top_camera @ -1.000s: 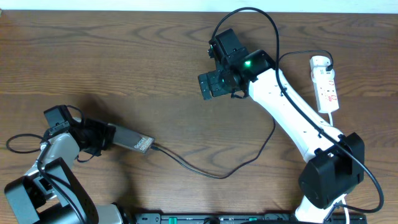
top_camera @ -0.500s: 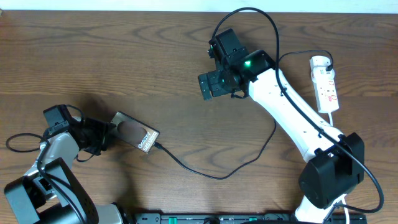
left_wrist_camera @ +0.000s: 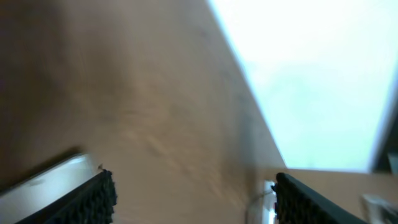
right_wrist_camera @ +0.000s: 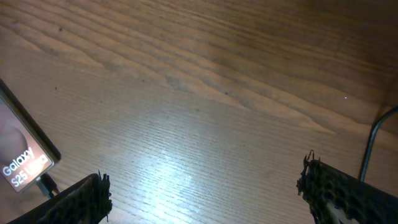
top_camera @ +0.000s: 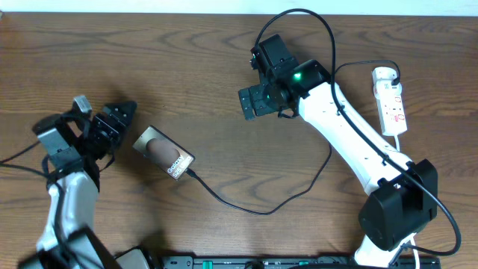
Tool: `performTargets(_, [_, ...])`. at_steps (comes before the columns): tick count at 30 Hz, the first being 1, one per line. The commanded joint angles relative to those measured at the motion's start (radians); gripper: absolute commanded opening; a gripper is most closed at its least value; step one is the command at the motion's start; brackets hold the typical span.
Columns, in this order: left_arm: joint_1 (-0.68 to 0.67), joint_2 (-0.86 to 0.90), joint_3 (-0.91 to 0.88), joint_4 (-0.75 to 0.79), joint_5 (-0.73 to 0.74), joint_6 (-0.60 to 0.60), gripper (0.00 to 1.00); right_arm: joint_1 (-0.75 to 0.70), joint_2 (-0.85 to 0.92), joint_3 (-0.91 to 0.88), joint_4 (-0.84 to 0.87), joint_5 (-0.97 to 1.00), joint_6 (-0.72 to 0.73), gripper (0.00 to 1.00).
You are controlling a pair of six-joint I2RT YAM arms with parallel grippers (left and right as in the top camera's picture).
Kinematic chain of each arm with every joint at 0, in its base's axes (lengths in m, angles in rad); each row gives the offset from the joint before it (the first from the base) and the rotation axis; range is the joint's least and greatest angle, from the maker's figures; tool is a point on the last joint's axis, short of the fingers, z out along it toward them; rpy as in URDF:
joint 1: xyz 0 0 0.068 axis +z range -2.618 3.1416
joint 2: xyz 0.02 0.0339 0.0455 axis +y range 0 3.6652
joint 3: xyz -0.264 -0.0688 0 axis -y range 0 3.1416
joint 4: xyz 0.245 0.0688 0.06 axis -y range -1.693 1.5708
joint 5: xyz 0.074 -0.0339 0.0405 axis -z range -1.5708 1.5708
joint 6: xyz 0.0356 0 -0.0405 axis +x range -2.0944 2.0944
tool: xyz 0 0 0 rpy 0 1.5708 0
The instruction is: Plug charger to phone and switch on socket
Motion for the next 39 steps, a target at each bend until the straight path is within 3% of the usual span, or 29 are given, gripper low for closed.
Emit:
performTargets(1, [-0.021,-0.122,0.009,0.001,0.099,0.048,0.83,-0.002,-0.017,0.011,0.000,0.019,0.005,1.00])
performTargets(9, [-0.116,-0.362,0.009,0.025,0.221,0.113,0.88,-0.044,-0.026,0.024,0.009,0.140,0.017,0.99])
performTargets(18, [-0.178,-0.408,0.009,0.015,0.244,0.156,0.89,-0.238,-0.100,0.160,-0.034,0.278,0.016,0.99])
performTargets(26, [-0.309,-0.405,0.010,-0.166,-0.172,0.190,0.89,-0.592,-0.157,0.193,-0.051,0.197,-0.067,0.99])
performTargets(32, [-0.486,-0.404,0.050,-0.270,-0.509,0.238,0.89,-0.837,-0.128,0.193,-0.075,-0.116,-0.295,0.99])
performTargets(36, [-0.559,-0.405,0.068,-0.262,-0.610,0.238,0.89,-0.933,-0.090,0.170,-0.078,-0.336,-0.468,0.99])
performTargets(39, [-0.582,-0.405,0.068,-0.234,-0.610,0.237,0.89,-0.954,-0.045,0.159,-0.075,-0.365,-0.512,0.99])
